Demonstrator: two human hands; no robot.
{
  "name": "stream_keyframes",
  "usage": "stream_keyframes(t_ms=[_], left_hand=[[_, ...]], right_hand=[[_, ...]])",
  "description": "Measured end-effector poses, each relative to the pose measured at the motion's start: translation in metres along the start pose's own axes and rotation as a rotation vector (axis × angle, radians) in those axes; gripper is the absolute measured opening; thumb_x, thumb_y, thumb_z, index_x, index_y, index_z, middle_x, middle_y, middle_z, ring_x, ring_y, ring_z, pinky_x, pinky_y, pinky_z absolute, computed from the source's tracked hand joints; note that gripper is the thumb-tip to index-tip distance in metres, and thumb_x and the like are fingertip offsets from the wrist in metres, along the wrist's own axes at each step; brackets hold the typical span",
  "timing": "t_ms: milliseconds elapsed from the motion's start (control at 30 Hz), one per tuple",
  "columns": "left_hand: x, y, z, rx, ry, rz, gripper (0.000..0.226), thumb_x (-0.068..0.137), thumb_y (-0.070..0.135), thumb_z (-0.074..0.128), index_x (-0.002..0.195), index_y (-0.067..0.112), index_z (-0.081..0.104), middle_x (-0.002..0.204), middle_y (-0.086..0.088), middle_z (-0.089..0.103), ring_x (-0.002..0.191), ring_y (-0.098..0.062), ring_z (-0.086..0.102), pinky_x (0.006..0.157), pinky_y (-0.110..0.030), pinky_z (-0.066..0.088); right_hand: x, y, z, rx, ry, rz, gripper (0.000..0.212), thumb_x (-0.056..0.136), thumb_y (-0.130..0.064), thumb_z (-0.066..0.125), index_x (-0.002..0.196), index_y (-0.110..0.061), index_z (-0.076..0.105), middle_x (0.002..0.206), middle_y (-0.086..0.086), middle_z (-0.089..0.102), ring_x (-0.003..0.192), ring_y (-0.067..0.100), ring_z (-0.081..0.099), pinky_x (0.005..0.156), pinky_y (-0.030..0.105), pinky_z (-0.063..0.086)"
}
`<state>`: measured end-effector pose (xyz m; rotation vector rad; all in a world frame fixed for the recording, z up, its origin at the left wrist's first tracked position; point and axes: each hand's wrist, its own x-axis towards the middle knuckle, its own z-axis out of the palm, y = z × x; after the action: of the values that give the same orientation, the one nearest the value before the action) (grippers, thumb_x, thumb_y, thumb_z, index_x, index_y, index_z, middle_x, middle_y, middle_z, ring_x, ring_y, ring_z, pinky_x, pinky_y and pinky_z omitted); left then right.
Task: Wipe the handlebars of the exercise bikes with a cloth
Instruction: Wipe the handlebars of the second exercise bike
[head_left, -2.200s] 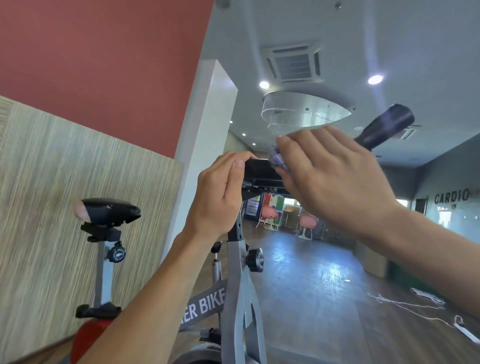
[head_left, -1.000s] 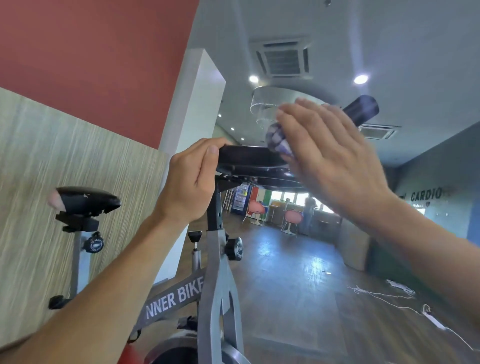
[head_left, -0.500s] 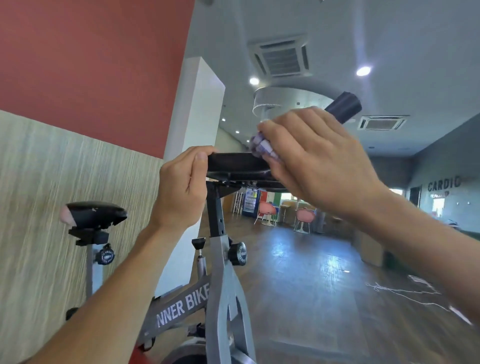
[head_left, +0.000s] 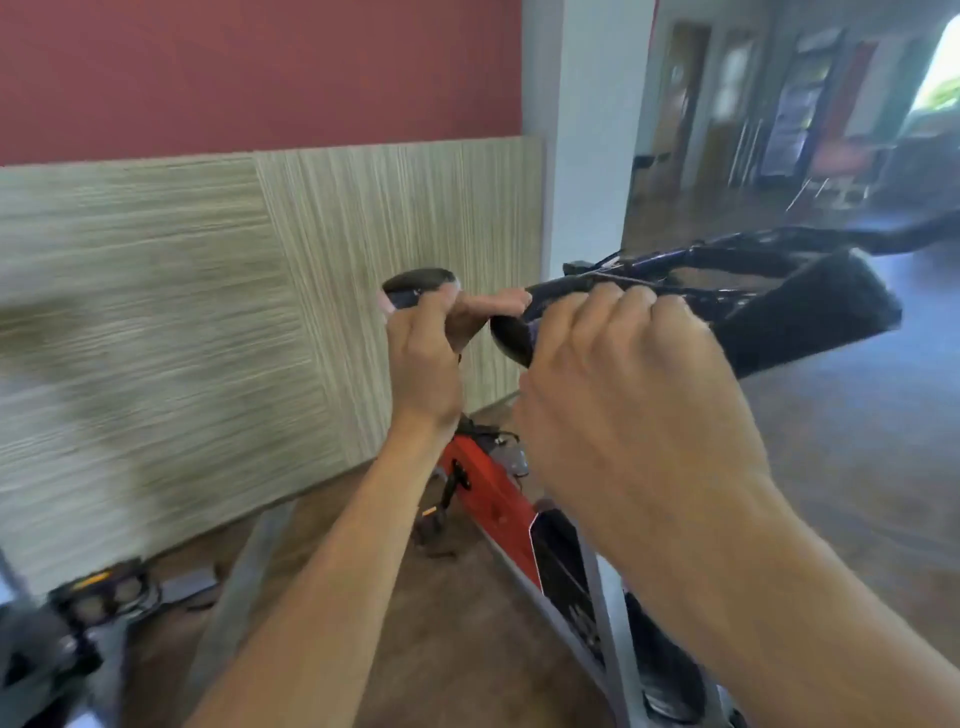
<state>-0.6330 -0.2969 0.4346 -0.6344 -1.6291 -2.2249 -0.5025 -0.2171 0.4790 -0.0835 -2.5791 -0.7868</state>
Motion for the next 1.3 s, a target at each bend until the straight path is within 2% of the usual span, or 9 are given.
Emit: stream_keyframes(t_ms=[133,300,467,733,800,900,1100,1167,1300], left_hand=[[0.037,0.037,-0.006,0.100,0.021,-0.348,0.051,0.107,0.020,0.032,0.096,-0.004,0.075,0.102,-0.019,0.077,0.103,-0.027,0.074,0.101,-0.039,0.055],[0.064,0.077,-0.011,0.290,0.132,-0.516,0.045,0.107,0.023,0.037,0.090,0.008,0.076,0.093,-0.008,0.079,0.088,-0.019,0.076,0.081,-0.027,0.055],[0.057,0.108,-0.032,0.384,0.244,-0.643,0.042,0.105,0.022,0.038,0.087,0.011,0.075,0.090,-0.008,0.079,0.080,-0.021,0.074,0.079,-0.030,0.056],[0.033,0.099,-0.026,0.448,0.173,-0.996,0.038,0.105,0.019,0.040,0.089,0.012,0.073,0.101,-0.012,0.076,0.082,-0.026,0.071,0.076,-0.034,0.051],[0.030,0.097,-0.018,0.480,0.065,-1.073,0.034,0.103,0.013,0.038,0.094,0.011,0.071,0.103,-0.011,0.074,0.084,-0.027,0.068,0.077,-0.034,0.050],[0.028,0.091,-0.006,0.465,-0.015,-1.141,0.031,0.105,0.011,0.039,0.085,0.017,0.062,0.099,-0.012,0.071,0.082,-0.026,0.064,0.080,-0.036,0.051],[0.026,0.075,0.024,0.460,-0.019,-1.162,0.033,0.108,0.024,0.038,0.085,0.016,0.060,0.083,-0.003,0.064,0.079,-0.021,0.060,0.078,-0.039,0.048],[0.028,0.070,0.037,0.478,0.044,-1.134,0.038,0.108,0.026,0.037,0.085,0.010,0.063,0.089,-0.012,0.071,0.080,-0.025,0.063,0.084,-0.043,0.051],[0.032,0.063,0.059,0.528,0.258,-1.101,0.043,0.105,0.026,0.036,0.077,0.015,0.066,0.084,-0.015,0.075,0.081,-0.032,0.073,0.083,-0.049,0.057]], right_hand=[[0.004,-0.002,-0.025,0.225,-0.196,0.062,0.053,0.106,-0.015,0.008,0.148,0.016,0.014,0.128,0.030,0.047,0.110,0.041,0.053,0.092,0.047,0.042],[0.032,-0.011,-0.022,0.459,-0.346,0.208,0.053,0.111,-0.016,0.012,0.154,0.013,0.004,0.146,0.035,0.041,0.133,0.045,0.049,0.109,0.044,0.046],[0.062,-0.017,-0.011,0.663,-0.425,0.126,0.058,0.107,-0.012,0.016,0.158,0.007,-0.003,0.165,0.033,0.004,0.156,0.041,0.010,0.126,0.047,0.019],[0.125,-0.012,0.026,0.865,-0.503,0.046,0.052,0.110,-0.018,0.038,0.152,0.008,0.023,0.163,0.028,0.018,0.156,0.041,0.000,0.128,0.051,0.007],[0.132,-0.004,0.034,0.910,-0.495,-0.045,0.040,0.108,-0.015,0.041,0.141,0.008,0.039,0.152,0.027,0.035,0.152,0.045,0.015,0.126,0.055,0.012],[0.145,0.020,0.050,0.939,-0.490,-0.191,0.028,0.106,-0.012,0.044,0.125,0.007,0.052,0.125,0.026,0.053,0.120,0.045,0.047,0.109,0.049,0.031],[0.167,0.088,0.093,0.897,-0.508,-0.344,0.034,0.094,0.006,0.057,0.128,0.008,0.050,0.116,0.023,0.052,0.103,0.039,0.049,0.096,0.048,0.043],[0.166,0.087,0.096,0.942,-0.494,-0.400,0.035,0.096,-0.001,0.055,0.130,0.003,0.049,0.119,0.018,0.050,0.107,0.034,0.046,0.098,0.036,0.037],[0.167,0.062,0.087,0.949,-0.360,-0.532,0.042,0.105,-0.038,0.034,0.117,-0.007,0.058,0.111,0.011,0.057,0.100,0.031,0.051,0.096,0.041,0.042]])
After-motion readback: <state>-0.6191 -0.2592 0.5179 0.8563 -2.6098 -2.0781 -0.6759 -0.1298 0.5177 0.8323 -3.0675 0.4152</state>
